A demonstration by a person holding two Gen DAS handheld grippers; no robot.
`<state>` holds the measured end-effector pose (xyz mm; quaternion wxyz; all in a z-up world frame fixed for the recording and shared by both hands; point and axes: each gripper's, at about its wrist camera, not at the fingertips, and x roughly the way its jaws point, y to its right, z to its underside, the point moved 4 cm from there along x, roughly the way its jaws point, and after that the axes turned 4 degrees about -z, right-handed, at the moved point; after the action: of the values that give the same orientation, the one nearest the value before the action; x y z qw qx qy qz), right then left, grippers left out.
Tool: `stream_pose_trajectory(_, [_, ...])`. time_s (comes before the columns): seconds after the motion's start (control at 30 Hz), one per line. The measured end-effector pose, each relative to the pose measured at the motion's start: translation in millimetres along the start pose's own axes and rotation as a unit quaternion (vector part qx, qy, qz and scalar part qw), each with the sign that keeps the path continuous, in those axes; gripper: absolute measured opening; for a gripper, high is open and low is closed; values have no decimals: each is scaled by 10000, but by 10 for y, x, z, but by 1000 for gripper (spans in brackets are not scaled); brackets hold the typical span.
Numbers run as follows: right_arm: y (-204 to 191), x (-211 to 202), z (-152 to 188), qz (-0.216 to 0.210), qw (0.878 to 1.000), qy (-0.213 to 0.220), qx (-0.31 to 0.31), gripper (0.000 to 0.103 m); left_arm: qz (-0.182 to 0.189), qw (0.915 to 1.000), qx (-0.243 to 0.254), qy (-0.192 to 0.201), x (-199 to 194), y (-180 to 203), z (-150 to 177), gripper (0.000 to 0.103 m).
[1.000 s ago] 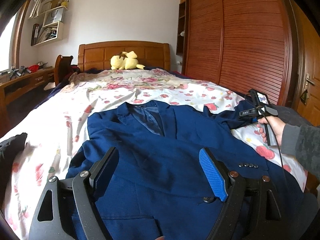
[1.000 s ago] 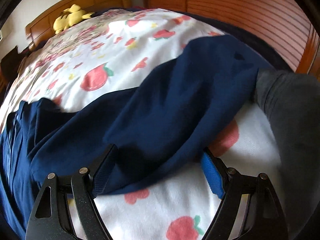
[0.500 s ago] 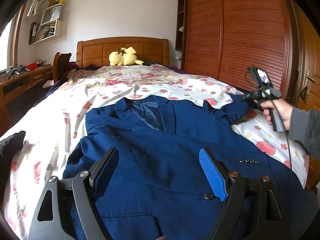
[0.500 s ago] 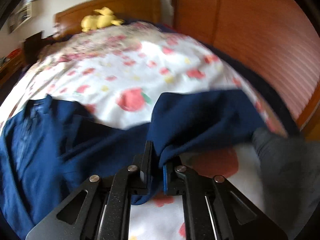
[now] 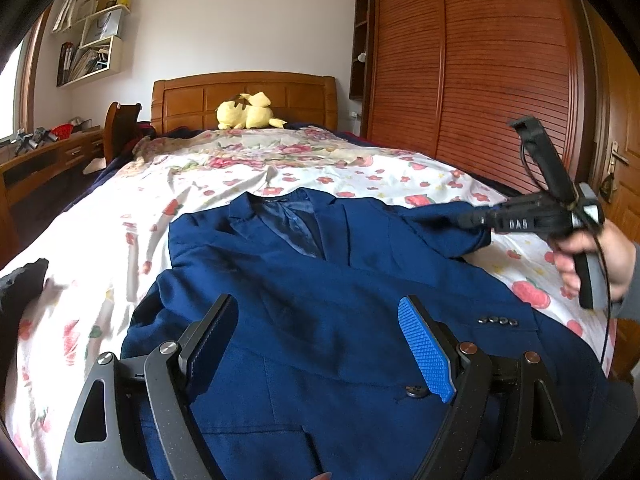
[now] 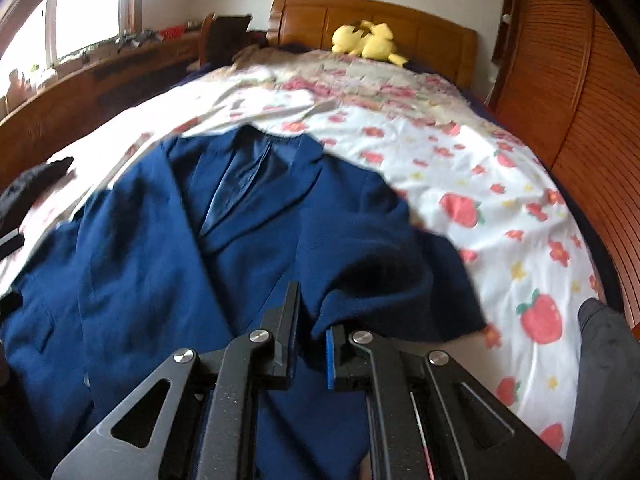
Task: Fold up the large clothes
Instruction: 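Fold the grasped sleeve over the jacket body with the right gripper and release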
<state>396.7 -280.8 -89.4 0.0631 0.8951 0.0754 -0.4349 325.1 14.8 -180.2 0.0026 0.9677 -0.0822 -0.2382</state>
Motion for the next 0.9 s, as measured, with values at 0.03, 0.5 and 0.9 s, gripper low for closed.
stream_pose_trajectory(0.03, [3, 12, 32, 24, 10000, -27, -21, 10, 13, 10000, -6, -6, 2, -1, -1, 84])
stream_pose_trajectory(0.5, [-229, -134, 268, 33, 9998, -137, -103, 42, 16, 10000, 19, -14, 17, 9, 1, 84])
stream_pose_trajectory(0.9, [173, -476, 373, 362, 9987, 209, 288, 76, 27, 10000, 45, -39, 23, 20, 2, 84])
